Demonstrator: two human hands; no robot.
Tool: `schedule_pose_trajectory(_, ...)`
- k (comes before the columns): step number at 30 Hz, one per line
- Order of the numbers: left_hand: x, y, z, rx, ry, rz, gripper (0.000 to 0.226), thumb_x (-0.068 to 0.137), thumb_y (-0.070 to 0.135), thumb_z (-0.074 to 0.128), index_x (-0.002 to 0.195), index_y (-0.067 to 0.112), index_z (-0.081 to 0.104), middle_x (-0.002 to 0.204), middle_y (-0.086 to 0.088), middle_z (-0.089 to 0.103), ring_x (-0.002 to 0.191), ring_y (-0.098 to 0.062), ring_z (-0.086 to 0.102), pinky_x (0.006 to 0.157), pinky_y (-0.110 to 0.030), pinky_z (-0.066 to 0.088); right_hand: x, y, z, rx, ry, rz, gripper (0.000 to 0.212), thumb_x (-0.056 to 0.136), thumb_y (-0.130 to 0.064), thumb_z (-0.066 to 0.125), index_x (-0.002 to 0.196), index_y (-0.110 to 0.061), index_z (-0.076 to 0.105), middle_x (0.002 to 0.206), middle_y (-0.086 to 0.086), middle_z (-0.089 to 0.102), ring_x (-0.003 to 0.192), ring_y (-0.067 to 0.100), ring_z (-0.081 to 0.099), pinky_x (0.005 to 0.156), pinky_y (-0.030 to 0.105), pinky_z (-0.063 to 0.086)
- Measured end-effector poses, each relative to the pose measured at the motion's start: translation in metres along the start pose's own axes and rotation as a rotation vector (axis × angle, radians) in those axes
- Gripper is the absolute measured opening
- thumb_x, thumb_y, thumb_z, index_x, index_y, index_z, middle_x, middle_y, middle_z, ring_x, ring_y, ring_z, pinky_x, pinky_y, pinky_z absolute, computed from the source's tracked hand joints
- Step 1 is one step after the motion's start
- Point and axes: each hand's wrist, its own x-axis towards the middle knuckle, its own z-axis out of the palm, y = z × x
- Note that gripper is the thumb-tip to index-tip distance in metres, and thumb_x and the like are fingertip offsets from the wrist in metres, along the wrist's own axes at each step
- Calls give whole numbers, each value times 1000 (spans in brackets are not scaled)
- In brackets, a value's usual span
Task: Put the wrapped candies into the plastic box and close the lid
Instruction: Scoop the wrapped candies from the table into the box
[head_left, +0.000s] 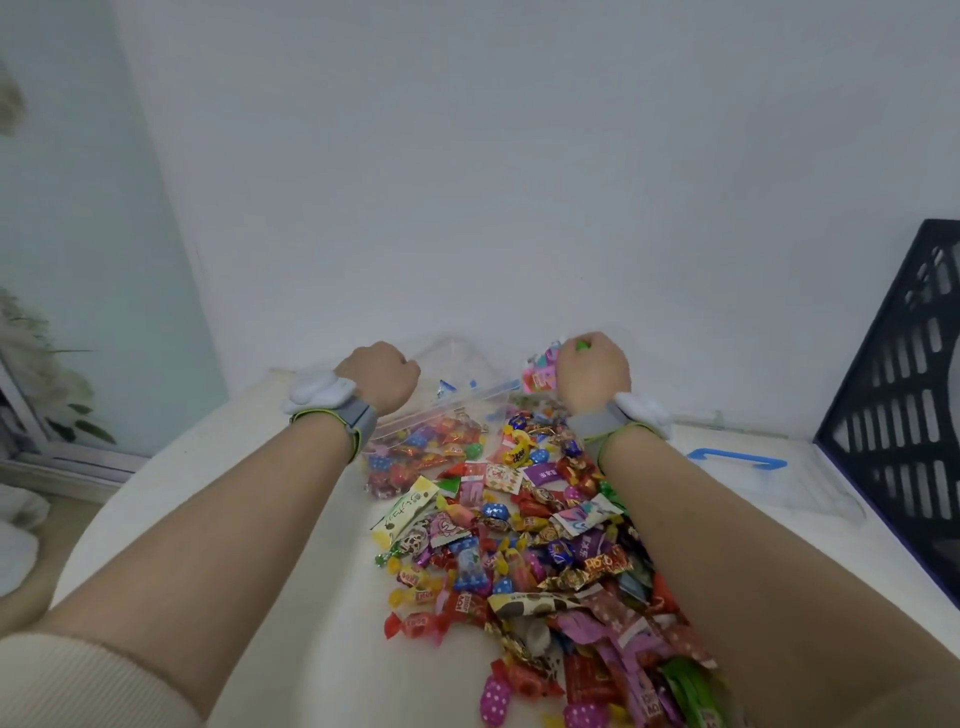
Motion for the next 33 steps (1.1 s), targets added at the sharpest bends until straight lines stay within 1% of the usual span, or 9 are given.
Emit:
schedule_pose_trajectory(7, -35, 15, -2, 2, 301, -23, 33, 95, 24, 42, 104, 14, 72, 100, -10, 71, 93, -32, 65, 78, -31, 49, -33, -86, 45, 202, -36, -340, 25, 87, -37, 47, 89, -22, 67, 84, 1, 57, 67, 21, 53, 55, 21, 26)
schedule_pose_trajectory(11, -45, 4, -2, 38, 346, 18, 32, 97, 23, 41, 108, 14, 70, 106, -7, 71, 100, -29, 63, 79, -32, 47, -46, -83, 70, 45, -382, -423, 30, 91, -46, 46, 82, -26, 66, 85, -1, 44, 63, 17, 44, 50, 23, 21)
schedule_pose_trajectory(15, -51, -10, 3, -6, 356, 145, 28, 95, 20, 41, 101, 15, 67, 101, -1, 70, 97, -24, 61, 80, -36, 49, -49, -73, 60, 25, -627, -502, 49, 96, -45, 33, 53, -22, 39, 67, 8, 55, 61, 26, 50, 57, 30, 30)
schedule_pose_trajectory(19, -56, -11, 9, 102, 378, 491, 20, 89, 20, 46, 90, 14, 66, 92, -1, 66, 96, -23, 56, 77, -38, 47, -64, -71, 43, 130, -500, -500, 49, 99, -39, 34, 52, -27, 40, 57, -3, 45, 67, 26, 46, 62, 35, 35)
schedule_pose_trajectory(21, -63, -4, 16, 273, 418, 752, 17, 83, 22, 50, 84, 14, 65, 86, -4, 66, 88, -26, 58, 70, -38, 47, -63, -60, 34, 207, -372, -514, 39, 100, -26, 41, 70, -23, 66, 77, 1, 65, 83, 27, 54, 77, 36, 40)
schedule_pose_trajectory(24, -76, 8, 39, 349, 287, 967, 23, 88, 27, 48, 94, 13, 65, 92, -3, 64, 84, -25, 60, 65, -38, 50, -53, -33, 20, 205, -198, -480, 27, 97, -16, 44, 92, -13, 71, 101, 6, 68, 102, 26, 52, 90, 29, 33)
schedule_pose_trajectory(27, -89, 9, 73, 417, 57, 884, 43, 97, 46, 34, 125, 19, 54, 120, -3, 58, 99, -24, 61, 66, -35, 52, -48, -4, 12, 119, -187, -373, 27, 97, -21, 43, 94, -14, 68, 102, 6, 64, 103, 29, 49, 86, 33, 37)
schedule_pose_trajectory(29, -95, 7, 94, 397, -38, 764, 59, 96, 62, 29, 142, 26, 39, 142, -5, 46, 119, -25, 52, 85, -41, 53, -46, 11, 12, -33, -176, -329, 28, 97, -26, 42, 98, -13, 67, 104, 8, 64, 105, 31, 49, 83, 37, 40)
schedule_pose_trajectory(33, -92, 10, 113, 345, -87, 617, 70, 89, 75, 19, 143, 35, 38, 153, 2, 36, 136, -23, 32, 104, -45, 36, -45, 33, 6, -369, -212, -290, 41, 94, -35, 34, 103, -15, 69, 109, 10, 63, 106, 31, 52, 82, 35, 39)
